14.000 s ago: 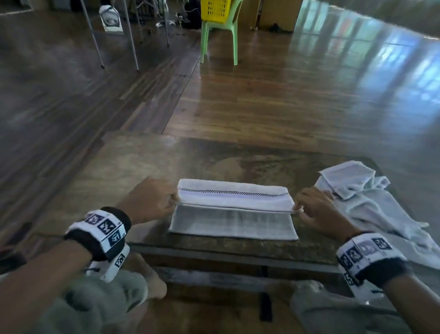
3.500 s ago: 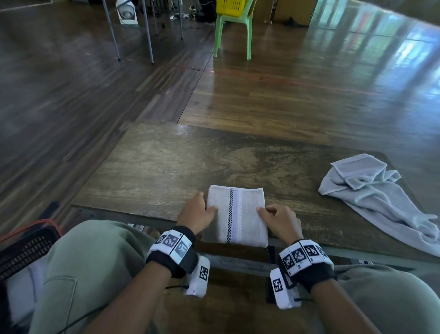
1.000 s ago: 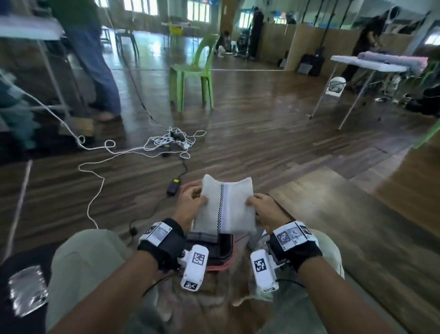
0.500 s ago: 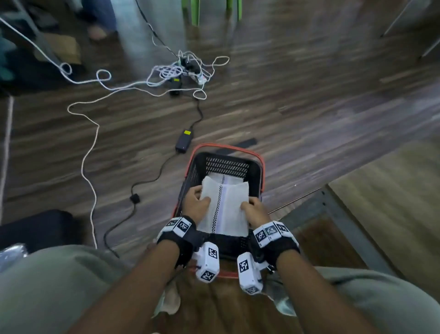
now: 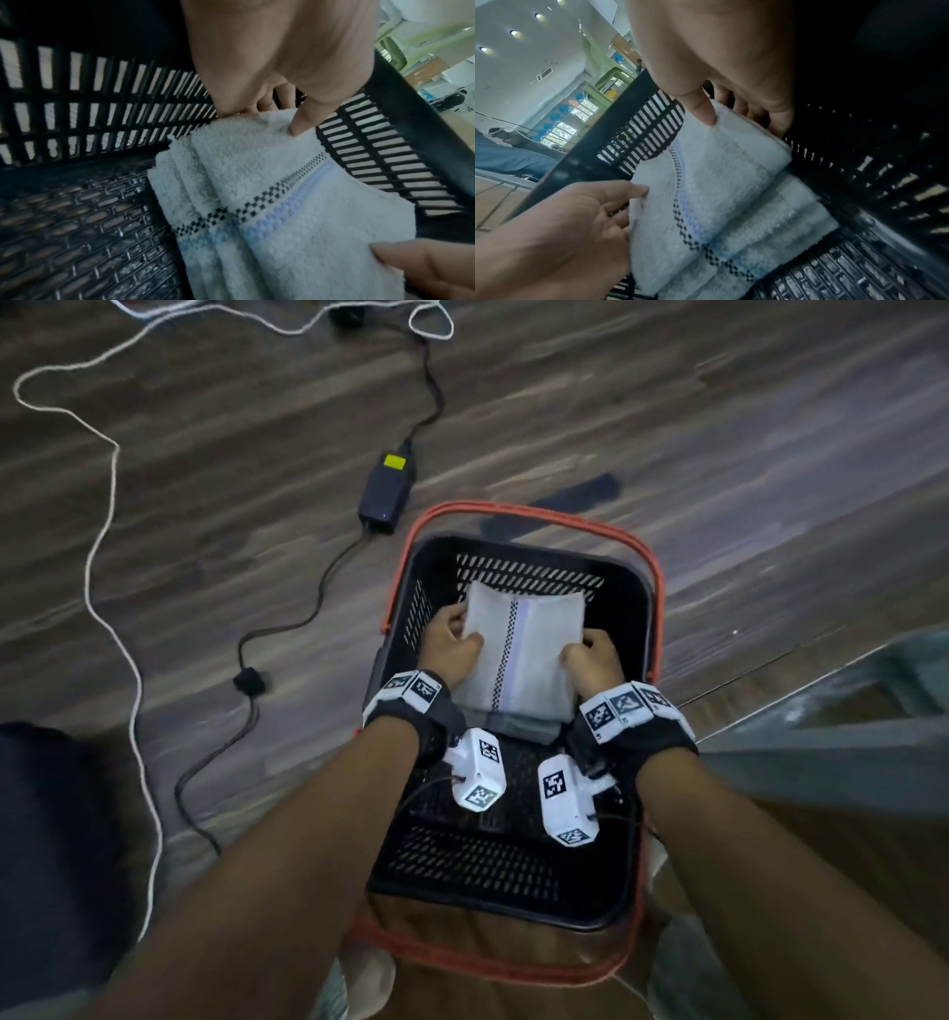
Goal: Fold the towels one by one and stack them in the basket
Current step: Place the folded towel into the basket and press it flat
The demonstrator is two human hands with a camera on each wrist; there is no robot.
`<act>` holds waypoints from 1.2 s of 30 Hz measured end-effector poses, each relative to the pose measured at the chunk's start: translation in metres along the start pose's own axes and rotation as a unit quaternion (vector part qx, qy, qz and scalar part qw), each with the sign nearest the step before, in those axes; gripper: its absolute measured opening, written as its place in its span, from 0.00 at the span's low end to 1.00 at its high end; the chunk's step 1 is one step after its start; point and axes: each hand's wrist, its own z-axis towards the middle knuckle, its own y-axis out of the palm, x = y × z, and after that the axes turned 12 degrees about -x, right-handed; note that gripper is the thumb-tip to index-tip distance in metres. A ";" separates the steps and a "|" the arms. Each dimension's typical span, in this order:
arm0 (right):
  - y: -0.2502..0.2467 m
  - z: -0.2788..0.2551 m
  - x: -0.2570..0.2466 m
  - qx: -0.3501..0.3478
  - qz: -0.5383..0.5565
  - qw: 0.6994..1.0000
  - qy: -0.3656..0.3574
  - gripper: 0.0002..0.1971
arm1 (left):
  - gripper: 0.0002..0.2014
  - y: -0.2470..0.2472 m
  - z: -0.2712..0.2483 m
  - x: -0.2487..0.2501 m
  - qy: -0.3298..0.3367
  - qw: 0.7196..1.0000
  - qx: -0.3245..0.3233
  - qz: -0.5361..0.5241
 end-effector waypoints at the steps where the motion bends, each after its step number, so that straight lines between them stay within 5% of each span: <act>1: 0.001 0.004 0.003 0.003 0.003 1.000 0.005 0.20 | 0.23 0.001 0.003 -0.003 -0.002 1.000 0.004 -0.006; 19: 0.012 0.002 0.024 0.008 0.008 1.000 -0.005 0.19 | 0.19 -0.002 0.004 -0.026 0.007 1.000 0.023 -0.001; 27: 0.031 0.000 0.035 0.123 -0.042 0.985 -0.109 0.24 | 0.20 0.004 0.001 -0.042 0.063 0.995 0.060 0.055; 32: 0.053 -0.001 0.042 0.204 -0.334 0.894 -0.217 0.30 | 0.24 0.006 0.009 -0.044 0.227 0.925 0.065 0.299; 36: 0.053 0.018 0.058 0.171 -0.411 0.875 -0.189 0.30 | 0.26 0.011 0.019 -0.052 0.213 0.878 0.016 0.428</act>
